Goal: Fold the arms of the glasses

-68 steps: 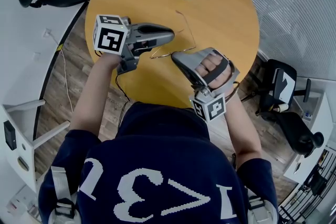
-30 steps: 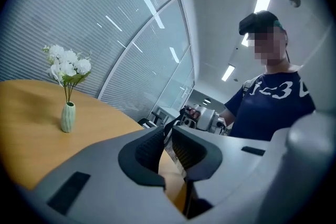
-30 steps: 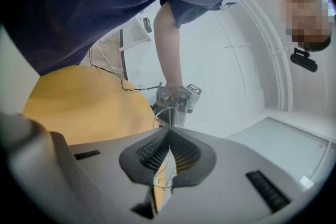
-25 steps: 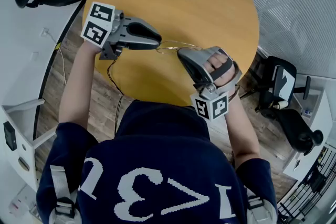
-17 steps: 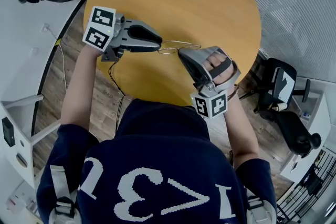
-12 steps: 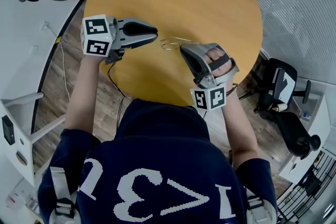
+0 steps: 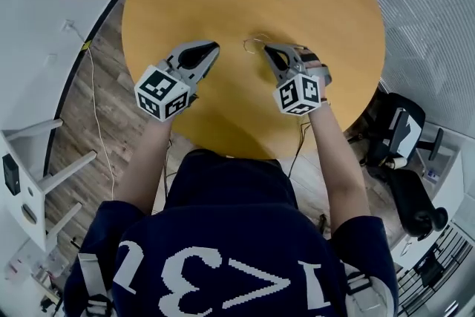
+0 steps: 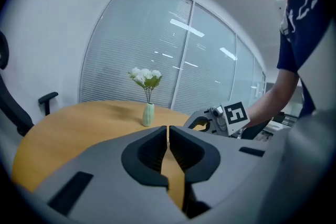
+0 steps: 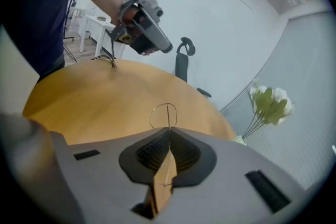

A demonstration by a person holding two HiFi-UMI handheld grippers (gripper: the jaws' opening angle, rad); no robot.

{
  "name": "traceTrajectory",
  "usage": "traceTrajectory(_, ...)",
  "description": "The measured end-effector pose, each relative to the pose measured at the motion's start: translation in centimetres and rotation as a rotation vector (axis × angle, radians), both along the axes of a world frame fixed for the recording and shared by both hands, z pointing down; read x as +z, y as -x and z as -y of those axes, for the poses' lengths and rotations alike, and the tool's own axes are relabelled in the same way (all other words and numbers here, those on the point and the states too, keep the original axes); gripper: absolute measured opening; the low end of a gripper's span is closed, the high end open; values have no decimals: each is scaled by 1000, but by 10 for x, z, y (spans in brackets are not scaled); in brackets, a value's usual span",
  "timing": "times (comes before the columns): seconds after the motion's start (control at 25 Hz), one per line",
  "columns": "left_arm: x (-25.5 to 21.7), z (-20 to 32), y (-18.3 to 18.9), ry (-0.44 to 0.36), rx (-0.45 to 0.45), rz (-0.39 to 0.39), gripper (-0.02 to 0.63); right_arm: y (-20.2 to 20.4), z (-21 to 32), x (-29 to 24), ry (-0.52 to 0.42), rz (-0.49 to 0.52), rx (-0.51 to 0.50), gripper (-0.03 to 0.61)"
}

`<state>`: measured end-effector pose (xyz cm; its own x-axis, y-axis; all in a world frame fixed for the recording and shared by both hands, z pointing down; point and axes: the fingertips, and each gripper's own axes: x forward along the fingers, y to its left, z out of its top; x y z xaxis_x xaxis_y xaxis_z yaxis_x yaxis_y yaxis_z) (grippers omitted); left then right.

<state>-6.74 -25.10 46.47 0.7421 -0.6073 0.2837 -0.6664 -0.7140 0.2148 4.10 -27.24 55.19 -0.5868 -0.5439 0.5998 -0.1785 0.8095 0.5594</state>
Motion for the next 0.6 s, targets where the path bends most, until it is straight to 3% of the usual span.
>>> traceTrajectory(0.16, 9, -2, 4, 20, -51, -20, 26, -1, 27, 30, 137, 64, 7, 28)
traceTrajectory(0.6, 22, -14, 13, 46, -57, -3, 26, -11, 69, 73, 244, -12, 97, 29)
